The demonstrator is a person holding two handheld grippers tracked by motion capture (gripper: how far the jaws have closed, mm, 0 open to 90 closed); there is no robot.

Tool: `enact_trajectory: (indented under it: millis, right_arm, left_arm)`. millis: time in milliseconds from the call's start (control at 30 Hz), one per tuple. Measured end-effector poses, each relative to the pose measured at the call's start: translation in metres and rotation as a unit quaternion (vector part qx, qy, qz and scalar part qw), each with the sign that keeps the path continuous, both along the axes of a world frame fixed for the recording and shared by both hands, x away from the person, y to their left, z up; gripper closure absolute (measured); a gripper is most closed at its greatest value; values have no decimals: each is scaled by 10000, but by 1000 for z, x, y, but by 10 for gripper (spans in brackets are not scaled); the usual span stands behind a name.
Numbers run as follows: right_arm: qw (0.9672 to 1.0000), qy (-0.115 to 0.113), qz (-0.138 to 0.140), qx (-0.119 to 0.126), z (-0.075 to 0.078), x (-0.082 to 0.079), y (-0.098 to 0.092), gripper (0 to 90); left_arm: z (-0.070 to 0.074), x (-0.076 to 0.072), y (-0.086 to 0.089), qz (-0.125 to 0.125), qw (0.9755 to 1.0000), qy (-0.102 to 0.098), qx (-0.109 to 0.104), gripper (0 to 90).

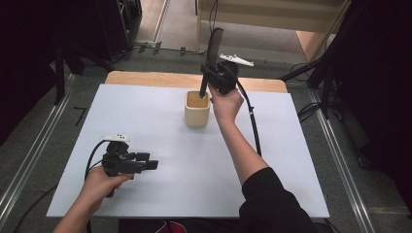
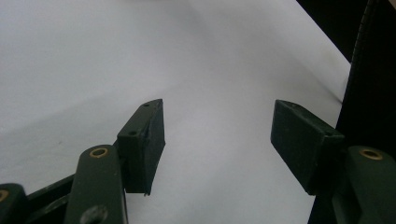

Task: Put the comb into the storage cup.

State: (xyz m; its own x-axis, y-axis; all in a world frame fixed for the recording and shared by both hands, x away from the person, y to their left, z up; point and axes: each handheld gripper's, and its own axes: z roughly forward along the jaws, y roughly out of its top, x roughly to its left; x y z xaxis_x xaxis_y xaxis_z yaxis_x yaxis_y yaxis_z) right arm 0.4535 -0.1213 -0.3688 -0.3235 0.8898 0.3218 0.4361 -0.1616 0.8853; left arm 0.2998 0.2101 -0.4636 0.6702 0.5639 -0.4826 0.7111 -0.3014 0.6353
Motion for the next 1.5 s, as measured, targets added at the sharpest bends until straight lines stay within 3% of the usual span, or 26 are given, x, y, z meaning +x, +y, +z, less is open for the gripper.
enact_trajectory:
  millis: [300, 400, 567, 833, 1267, 1500]
  right_arm:
    - [9981, -353, -229, -458, -11, -5, 11, 699]
    - [9977, -412, -237, -479, -12, -6, 15, 699]
    - [9944, -709, -336, -705, -15, -9, 26, 699]
    - [9941, -848, -336, -591, -30, -17, 28, 698]
    - [9940, -849, -311, -621, -42, -23, 32, 698]
    - [9949, -699, -312, -654, -51, -24, 29, 695]
  left_arm:
    - [1, 0, 0, -4, 10000, -9, -13, 361]
    - [1, 1, 0, -10, 10000, -9, -25, 362]
    - [0, 1, 0, -15, 10000, 0, -25, 362]
    - [0, 1, -1, -23, 10000, -2, -16, 362]
    - [-1, 2, -2, -39, 10000, 0, 1, 362]
    - [-1, 2, -2, -52, 10000, 22, -17, 362]
